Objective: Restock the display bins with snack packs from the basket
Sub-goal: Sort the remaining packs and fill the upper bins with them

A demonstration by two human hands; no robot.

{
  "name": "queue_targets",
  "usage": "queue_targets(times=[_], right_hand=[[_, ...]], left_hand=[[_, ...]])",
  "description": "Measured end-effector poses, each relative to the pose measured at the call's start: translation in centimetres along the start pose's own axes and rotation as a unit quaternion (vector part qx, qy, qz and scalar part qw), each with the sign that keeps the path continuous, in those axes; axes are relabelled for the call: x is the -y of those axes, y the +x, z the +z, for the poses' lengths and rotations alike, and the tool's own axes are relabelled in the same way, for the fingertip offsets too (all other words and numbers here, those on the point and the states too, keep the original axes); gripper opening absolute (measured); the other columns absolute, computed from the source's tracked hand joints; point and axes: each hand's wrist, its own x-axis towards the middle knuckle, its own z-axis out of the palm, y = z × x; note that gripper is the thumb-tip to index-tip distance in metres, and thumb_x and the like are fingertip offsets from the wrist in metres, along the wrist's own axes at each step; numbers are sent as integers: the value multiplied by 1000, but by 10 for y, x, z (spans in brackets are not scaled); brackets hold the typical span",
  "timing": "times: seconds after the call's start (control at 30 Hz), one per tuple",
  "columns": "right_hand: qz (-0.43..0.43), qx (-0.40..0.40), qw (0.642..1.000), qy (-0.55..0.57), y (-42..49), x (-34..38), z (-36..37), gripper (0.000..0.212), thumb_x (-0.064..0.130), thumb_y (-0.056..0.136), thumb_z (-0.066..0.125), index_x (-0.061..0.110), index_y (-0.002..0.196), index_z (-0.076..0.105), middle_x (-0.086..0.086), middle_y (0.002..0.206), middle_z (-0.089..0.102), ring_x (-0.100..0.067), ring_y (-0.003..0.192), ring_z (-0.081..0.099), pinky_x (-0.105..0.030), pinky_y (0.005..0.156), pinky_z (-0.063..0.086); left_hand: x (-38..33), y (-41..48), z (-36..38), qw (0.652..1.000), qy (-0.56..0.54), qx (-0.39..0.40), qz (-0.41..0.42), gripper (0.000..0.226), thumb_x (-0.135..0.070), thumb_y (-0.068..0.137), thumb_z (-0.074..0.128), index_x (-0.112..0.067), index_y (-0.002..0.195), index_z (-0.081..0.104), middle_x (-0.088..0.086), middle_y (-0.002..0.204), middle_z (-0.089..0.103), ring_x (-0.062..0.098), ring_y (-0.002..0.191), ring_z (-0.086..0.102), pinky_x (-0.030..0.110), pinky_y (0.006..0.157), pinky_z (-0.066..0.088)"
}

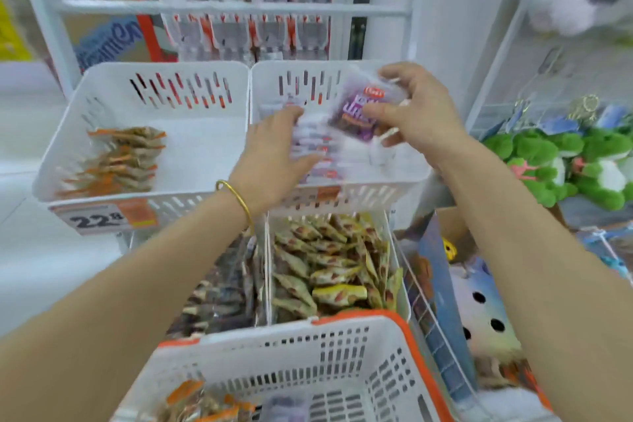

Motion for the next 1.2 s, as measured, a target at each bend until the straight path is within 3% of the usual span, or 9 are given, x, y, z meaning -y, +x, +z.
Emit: queue_targets(times=[0.1, 0.23, 0.37, 0.53, 0.63, 0.7, 0.93, 1.07, 1.2], right_hand=[[-34, -47, 991, -122, 67, -27, 12, 37, 11, 78, 71, 34, 99, 53, 5, 104, 58, -22, 82, 62, -41, 69, 55], [1, 31, 977, -211, 122, -74, 50, 38, 11, 80, 70, 20, 114, 55, -6, 113, 60, -26, 95, 59, -37, 77, 52], [49, 123, 972, -195, 137, -86, 74, 35, 11, 90, 57, 11, 123, 48, -8, 120, 53, -20, 95, 50, -27, 64, 45], [126, 194, 958, -171, 143, -76, 77, 37, 18, 92, 41, 10, 128, 40, -14, 129, 48, -31, 121, 46, -36, 90, 41], [141, 162, 965, -151, 140, -75, 73, 38, 16, 92, 38, 8, 130, 39, -14, 113, 53, -29, 109, 52, -40, 94, 40], [135, 145, 965, -169, 137, -75, 72, 37, 16, 96, 36, 8, 132, 40, -18, 126, 52, -33, 118, 51, -46, 102, 41], [107, 162, 949, -248, 124, -69, 75, 50, 30, 101, 36, 9, 145, 26, -12, 143, 41, -26, 114, 46, -31, 82, 39], [103, 130, 958, -236, 106, -55, 58, 49, 22, 101, 36, 7, 146, 25, -12, 150, 34, -29, 133, 37, -31, 101, 32], [33, 66, 977, -199, 43, -24, 36, 41, 17, 100, 38, 11, 140, 38, -10, 138, 48, -25, 125, 47, -25, 94, 34]], left_hand=[[32, 33, 3, 980, 196, 29, 5, 47, -26, 89, 58, -13, 133, 46, 10, 140, 41, 30, 131, 31, 36, 109, 22], [60, 54, 11, 962, 263, 65, 13, 41, -34, 92, 49, -14, 127, 52, 8, 137, 45, 29, 132, 31, 47, 110, 26], [70, 57, 18, 965, 256, 56, 21, 48, -40, 89, 38, -11, 121, 58, 13, 134, 49, 32, 134, 31, 48, 111, 25], [71, 59, 19, 965, 254, 66, 24, 42, -38, 94, 43, -15, 128, 53, 9, 138, 44, 28, 137, 24, 43, 115, 19], [71, 60, 18, 967, 247, 65, 18, 42, -35, 94, 45, -15, 130, 51, 8, 139, 44, 27, 137, 25, 41, 115, 19], [69, 59, 17, 967, 244, 61, 22, 43, -35, 93, 46, -14, 130, 51, 9, 137, 46, 28, 136, 28, 42, 114, 21], [60, 46, 14, 970, 238, 46, 30, 43, -33, 93, 48, -13, 131, 50, 10, 138, 45, 28, 136, 27, 40, 115, 18], [48, 23, 0, 977, 204, 5, 59, 38, -29, 92, 49, -9, 125, 55, 13, 135, 48, 31, 135, 30, 37, 115, 17], [11, -39, -29, 986, 130, -35, 96, 41, -31, 88, 38, -8, 112, 61, 13, 127, 55, 23, 126, 33, 20, 108, 14]])
